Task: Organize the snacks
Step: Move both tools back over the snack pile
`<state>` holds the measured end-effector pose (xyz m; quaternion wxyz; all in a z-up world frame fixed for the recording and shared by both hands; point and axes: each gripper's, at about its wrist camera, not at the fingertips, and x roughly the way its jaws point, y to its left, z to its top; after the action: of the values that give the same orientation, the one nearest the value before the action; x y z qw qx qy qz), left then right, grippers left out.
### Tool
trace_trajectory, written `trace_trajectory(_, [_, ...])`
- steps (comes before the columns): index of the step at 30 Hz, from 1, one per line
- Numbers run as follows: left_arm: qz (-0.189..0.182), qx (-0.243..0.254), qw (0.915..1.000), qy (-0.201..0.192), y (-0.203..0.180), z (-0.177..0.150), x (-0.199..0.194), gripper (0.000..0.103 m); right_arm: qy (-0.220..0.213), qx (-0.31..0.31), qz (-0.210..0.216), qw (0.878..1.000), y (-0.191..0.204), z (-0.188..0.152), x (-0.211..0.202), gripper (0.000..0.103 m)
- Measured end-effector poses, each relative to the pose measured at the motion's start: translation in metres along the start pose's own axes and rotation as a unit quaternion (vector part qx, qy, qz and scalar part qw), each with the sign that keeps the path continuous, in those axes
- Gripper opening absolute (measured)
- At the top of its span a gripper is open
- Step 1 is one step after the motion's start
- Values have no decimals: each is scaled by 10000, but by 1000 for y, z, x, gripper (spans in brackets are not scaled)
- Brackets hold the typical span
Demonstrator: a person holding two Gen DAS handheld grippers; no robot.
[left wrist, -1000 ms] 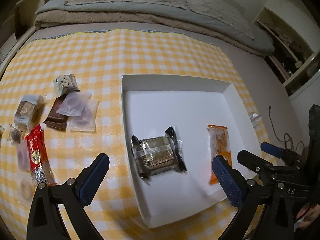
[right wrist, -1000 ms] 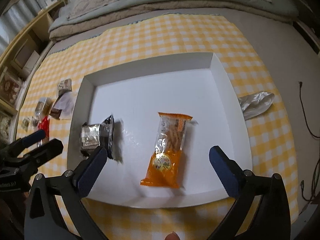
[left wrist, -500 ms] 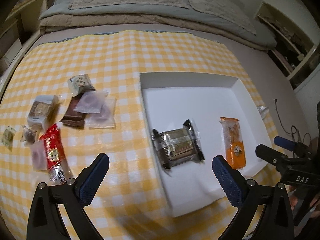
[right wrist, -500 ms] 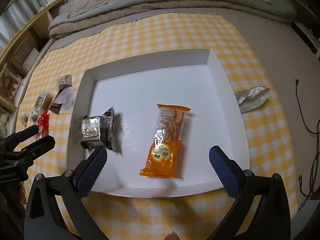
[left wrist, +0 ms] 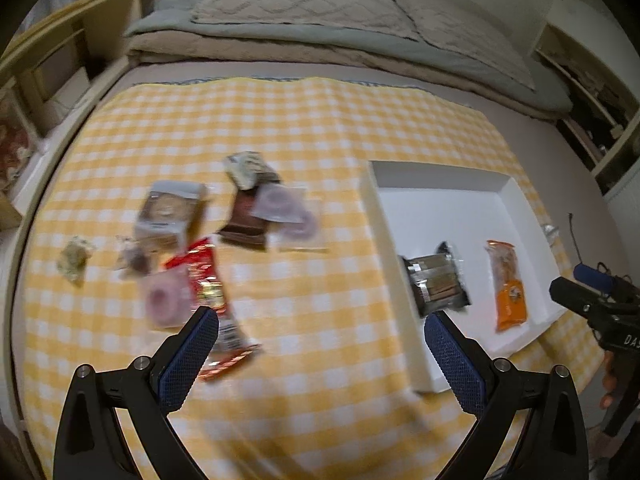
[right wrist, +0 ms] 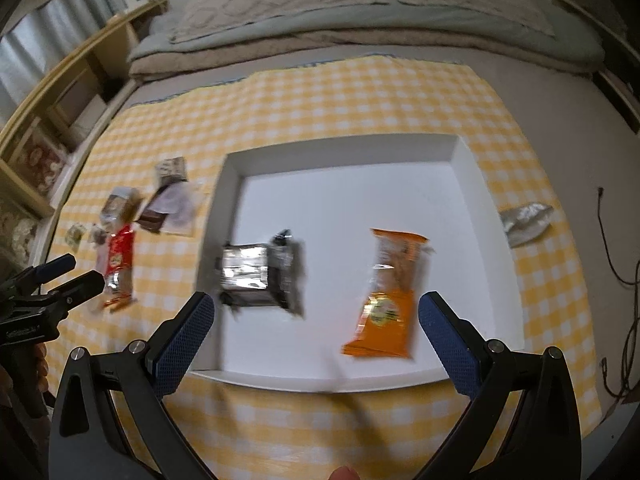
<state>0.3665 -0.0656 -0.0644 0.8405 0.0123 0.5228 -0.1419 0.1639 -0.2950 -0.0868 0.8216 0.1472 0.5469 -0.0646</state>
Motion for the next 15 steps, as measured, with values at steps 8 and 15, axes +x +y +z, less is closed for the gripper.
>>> trace_trajectory(8, [269, -246, 9993, -103, 51, -15, -30, 103, -49, -333, 238, 9992, 54, 4, 5, 103])
trace_trajectory(15, [425, -789, 9960, -22, 103, -16, -39, 103, 21, -659, 445, 9968, 104, 11, 19, 103])
